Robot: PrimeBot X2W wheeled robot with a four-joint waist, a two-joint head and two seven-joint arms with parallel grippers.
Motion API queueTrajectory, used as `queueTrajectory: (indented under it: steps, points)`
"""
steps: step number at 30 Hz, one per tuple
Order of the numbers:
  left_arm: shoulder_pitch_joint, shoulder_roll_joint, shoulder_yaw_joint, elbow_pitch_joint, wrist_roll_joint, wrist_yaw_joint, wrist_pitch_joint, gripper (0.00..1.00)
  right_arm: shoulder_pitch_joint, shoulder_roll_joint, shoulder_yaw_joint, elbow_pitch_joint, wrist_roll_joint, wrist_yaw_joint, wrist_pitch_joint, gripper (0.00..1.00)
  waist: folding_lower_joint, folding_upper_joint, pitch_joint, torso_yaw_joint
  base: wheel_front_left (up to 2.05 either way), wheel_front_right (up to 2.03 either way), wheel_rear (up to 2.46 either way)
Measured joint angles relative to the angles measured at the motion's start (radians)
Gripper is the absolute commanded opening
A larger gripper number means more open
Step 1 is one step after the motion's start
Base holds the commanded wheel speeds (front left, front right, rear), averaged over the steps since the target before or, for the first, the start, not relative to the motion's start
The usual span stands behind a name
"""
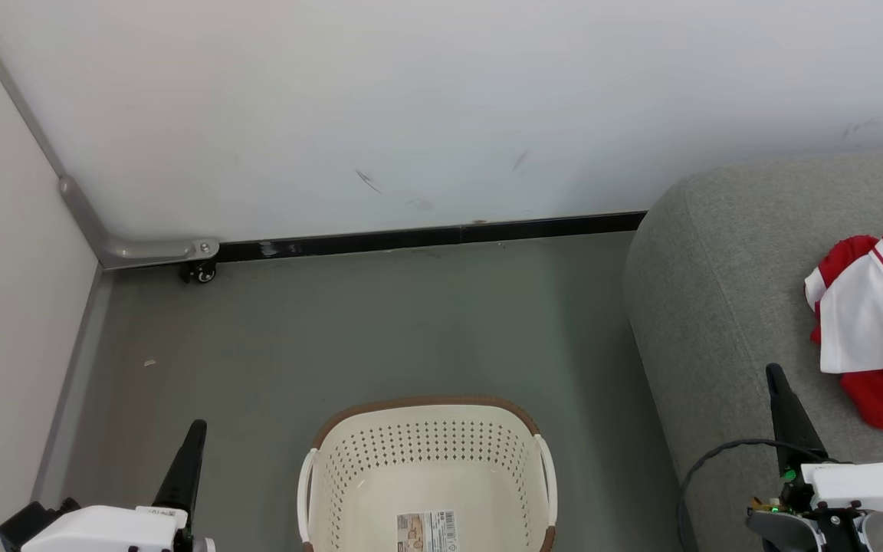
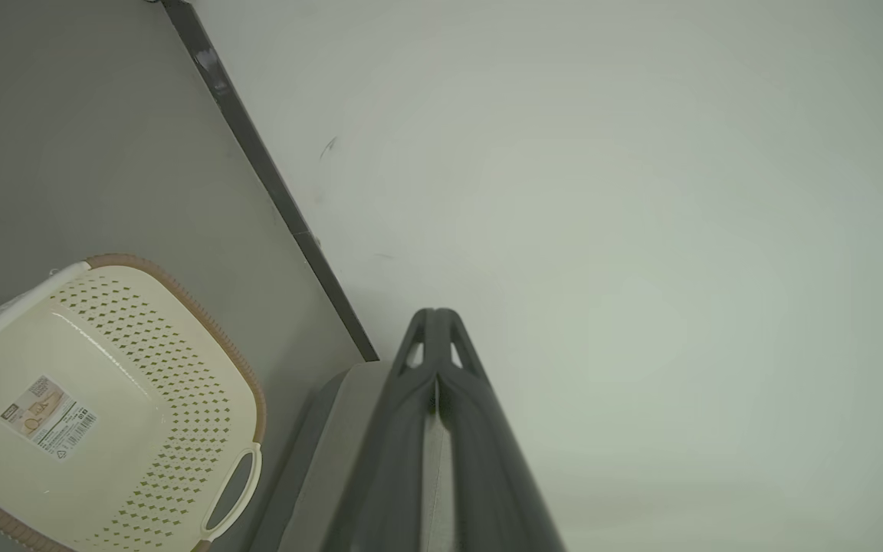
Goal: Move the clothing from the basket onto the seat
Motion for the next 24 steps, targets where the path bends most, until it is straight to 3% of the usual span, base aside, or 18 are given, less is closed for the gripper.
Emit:
queueTrajectory:
  steps: [15, 24]
  points:
    - [-0.020, -0.027, 0.057, 0.004, -0.191, -0.074, 0.037, 0.00, -0.023, -0.003, -0.019, 0.011, 0.208, 0.000, 0.019, 0.00, -0.0004, 0.0000, 0.009, 0.005, 0.00, 0.00, 0.00]
    - [-0.021, -0.031, 0.058, 0.008, -0.196, -0.077, 0.037, 0.00, -0.037, -0.003, -0.023, 0.012, 0.219, 0.000, 0.019, 0.00, -0.0005, 0.0000, 0.009, 0.005, 0.00, 0.00, 0.00]
